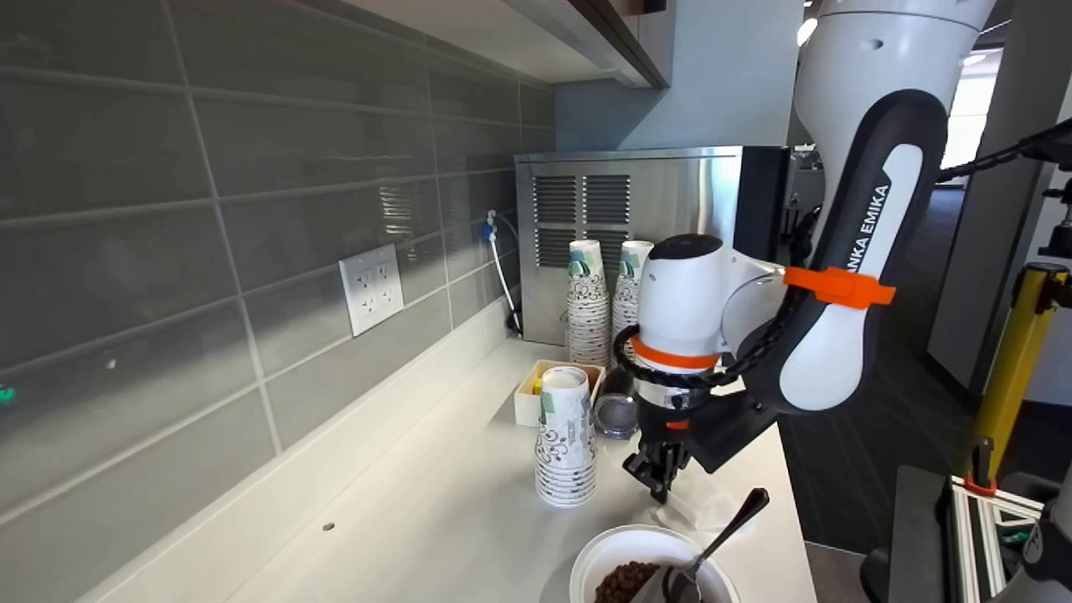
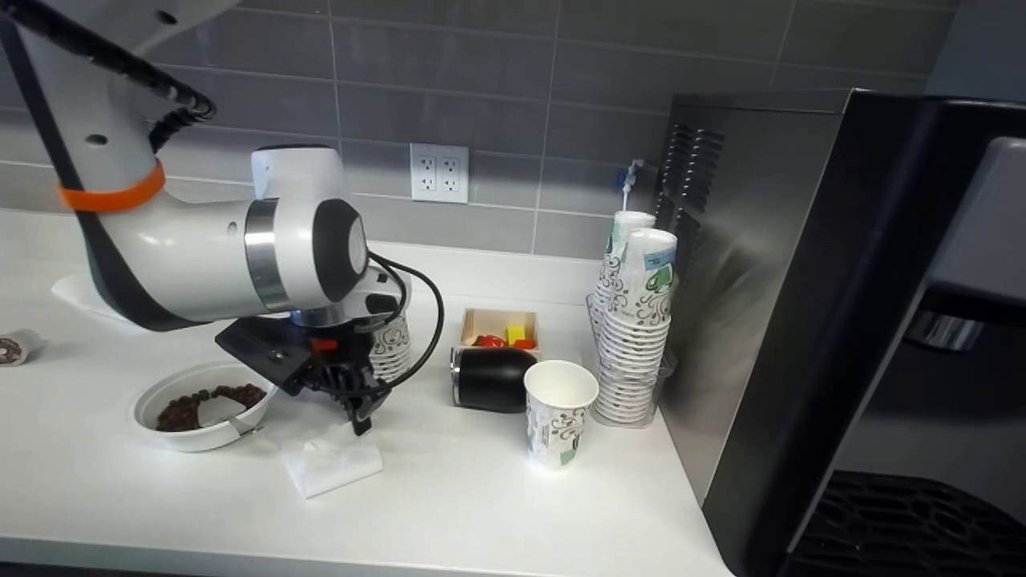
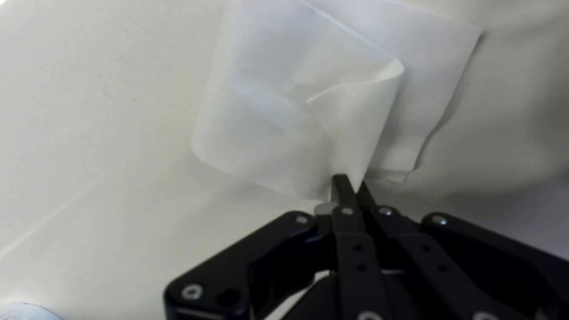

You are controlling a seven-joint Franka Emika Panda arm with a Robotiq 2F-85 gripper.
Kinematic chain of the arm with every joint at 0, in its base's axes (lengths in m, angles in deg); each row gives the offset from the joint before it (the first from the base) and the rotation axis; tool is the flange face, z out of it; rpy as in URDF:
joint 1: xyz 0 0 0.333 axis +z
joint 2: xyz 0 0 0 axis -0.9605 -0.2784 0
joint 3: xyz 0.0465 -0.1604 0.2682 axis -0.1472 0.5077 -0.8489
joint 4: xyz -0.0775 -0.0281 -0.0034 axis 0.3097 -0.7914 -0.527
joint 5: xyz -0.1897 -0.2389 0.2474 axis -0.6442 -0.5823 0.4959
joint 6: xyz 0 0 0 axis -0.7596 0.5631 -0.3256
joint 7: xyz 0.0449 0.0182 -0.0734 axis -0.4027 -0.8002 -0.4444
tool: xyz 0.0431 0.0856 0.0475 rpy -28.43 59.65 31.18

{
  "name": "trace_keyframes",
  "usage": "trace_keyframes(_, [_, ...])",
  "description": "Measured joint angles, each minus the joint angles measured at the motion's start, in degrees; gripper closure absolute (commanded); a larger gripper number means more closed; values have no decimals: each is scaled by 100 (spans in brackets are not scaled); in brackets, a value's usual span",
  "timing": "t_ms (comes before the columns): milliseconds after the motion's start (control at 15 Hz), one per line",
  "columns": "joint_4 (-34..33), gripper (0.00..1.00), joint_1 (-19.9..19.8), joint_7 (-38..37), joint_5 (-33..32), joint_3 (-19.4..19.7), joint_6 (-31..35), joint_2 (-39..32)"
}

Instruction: Fold the towel on the table

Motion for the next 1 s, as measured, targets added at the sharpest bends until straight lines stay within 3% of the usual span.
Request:
trace_keyframes(333, [50, 100, -454, 1661, 1677, -472, 385, -89])
trace_keyframes(467, [32, 100, -903, 2407, 2530, -1021, 600, -187])
trace_keyframes(667, [10, 100, -1847, 3407, 3654, -2157, 789, -330])
trace_keyframes(1000, [-69, 100, -3418, 4331, 4402, -3706, 810, -620])
